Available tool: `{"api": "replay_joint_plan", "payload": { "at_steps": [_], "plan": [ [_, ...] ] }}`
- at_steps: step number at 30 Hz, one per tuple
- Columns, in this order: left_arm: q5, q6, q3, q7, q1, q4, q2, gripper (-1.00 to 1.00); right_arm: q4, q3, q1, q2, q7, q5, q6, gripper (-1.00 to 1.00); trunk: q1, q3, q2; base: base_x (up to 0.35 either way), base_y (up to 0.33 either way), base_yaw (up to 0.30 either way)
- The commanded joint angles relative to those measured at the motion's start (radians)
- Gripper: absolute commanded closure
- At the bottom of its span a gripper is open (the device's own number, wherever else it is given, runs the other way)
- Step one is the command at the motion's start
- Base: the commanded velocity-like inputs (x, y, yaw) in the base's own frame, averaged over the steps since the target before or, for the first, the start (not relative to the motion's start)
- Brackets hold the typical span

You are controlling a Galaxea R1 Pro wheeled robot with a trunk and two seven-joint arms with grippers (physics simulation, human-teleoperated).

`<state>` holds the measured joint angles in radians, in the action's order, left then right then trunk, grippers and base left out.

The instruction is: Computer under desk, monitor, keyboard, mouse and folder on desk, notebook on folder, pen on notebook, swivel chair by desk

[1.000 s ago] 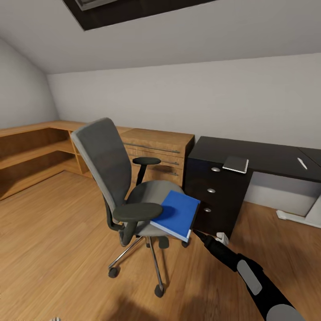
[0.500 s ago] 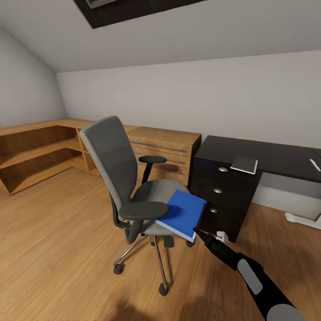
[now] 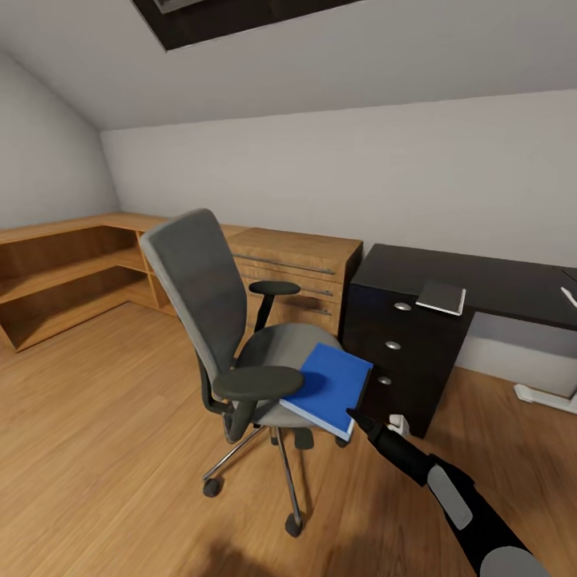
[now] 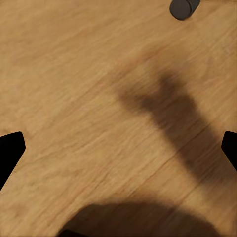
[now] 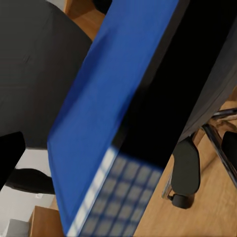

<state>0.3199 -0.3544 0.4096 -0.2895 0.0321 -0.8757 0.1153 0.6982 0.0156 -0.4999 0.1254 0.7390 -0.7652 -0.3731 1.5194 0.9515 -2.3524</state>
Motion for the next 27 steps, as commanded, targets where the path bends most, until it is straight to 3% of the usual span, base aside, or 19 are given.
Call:
{"api": "replay_joint_plan", "payload": {
  "at_steps": [1, 27],
  "plan": [
    [0.008, -0.009, 0.002, -0.002, 0.0, -0.002, 0.0, -1.0, 0.0, 0.001, 0.0, 0.0, 0.001, -0.008, -0.009, -1.0, 0.0, 0.001, 0.0, 0.026, 0.0, 0.0],
    [0.008, -0.009, 0.003, -0.003, 0.0, -0.002, -0.001, -1.0, -0.012, 0.001, -0.001, -0.006, -0.001, -0.009, -0.013, -1.0, 0.0, 0.001, 0.0, 0.002, 0.0, 0.0]
  ]
}}
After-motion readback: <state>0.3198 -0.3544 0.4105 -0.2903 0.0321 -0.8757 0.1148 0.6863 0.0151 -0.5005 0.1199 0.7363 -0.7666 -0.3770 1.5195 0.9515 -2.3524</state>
